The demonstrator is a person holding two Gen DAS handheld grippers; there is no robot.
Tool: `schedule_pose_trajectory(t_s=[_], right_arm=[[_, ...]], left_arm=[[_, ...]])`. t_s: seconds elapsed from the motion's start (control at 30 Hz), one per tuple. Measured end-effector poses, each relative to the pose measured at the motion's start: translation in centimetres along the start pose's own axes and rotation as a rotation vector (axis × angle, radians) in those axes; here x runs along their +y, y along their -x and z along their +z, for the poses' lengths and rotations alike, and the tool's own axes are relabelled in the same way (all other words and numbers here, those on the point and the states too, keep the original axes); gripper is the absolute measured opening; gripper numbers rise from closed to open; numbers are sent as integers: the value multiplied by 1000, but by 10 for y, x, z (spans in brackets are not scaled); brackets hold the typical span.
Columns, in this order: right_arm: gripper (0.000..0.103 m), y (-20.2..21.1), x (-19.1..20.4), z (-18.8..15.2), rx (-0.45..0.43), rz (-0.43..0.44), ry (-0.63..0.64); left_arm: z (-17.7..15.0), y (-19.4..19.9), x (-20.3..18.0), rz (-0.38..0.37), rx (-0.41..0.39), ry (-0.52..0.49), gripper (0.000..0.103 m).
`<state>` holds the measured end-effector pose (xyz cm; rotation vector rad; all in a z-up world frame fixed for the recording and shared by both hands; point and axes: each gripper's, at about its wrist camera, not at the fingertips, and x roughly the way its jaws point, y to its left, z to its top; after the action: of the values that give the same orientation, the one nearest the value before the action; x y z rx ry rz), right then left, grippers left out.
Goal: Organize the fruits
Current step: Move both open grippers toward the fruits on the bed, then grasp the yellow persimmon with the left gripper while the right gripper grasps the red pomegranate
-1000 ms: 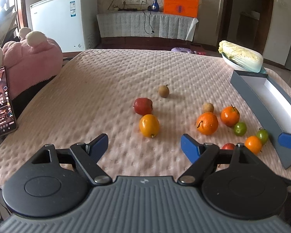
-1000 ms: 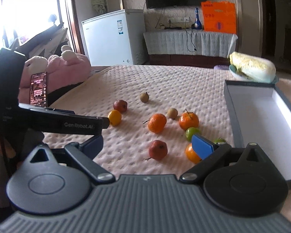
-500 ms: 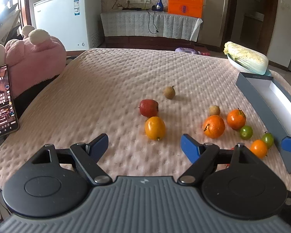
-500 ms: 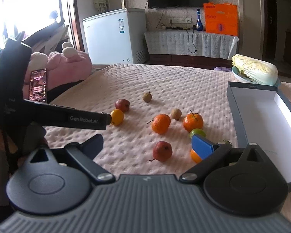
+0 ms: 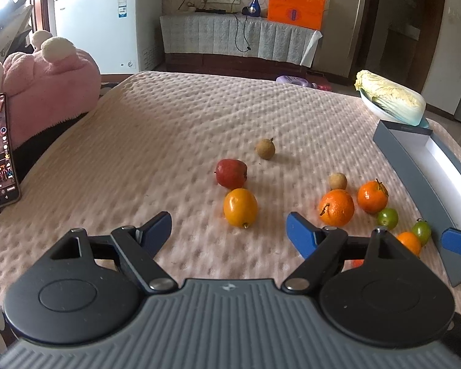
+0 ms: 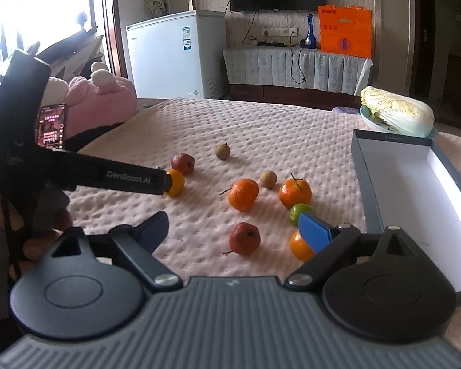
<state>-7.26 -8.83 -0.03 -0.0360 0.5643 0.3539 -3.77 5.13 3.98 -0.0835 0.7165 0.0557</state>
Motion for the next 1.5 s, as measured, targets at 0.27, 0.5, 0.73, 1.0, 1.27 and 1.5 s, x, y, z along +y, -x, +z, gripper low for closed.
schedule_pose_trajectory(t_s=[0.27, 0.5, 0.73, 1.0, 1.27, 1.5], right_arm=[[90, 1, 3, -1, 13, -12, 12], [81, -2, 0, -4, 36, -27, 0], [81, -8, -1, -6, 50, -32, -6], [70, -26, 2, -3, 74, -27, 3], [52, -43, 5, -3, 117, -49, 30], [46, -54, 0, -4, 146, -53, 17]], left_arm=[[-1, -4, 1, 7, 5, -3, 85], [-1, -7, -1, 8, 6, -12, 85], [-3, -8, 2, 19, 22, -5, 85], [-5, -8, 0, 11, 25, -25, 85], [-4, -19, 1, -2, 36, -40, 83], [-1, -37, 0, -1, 63, -35, 72]])
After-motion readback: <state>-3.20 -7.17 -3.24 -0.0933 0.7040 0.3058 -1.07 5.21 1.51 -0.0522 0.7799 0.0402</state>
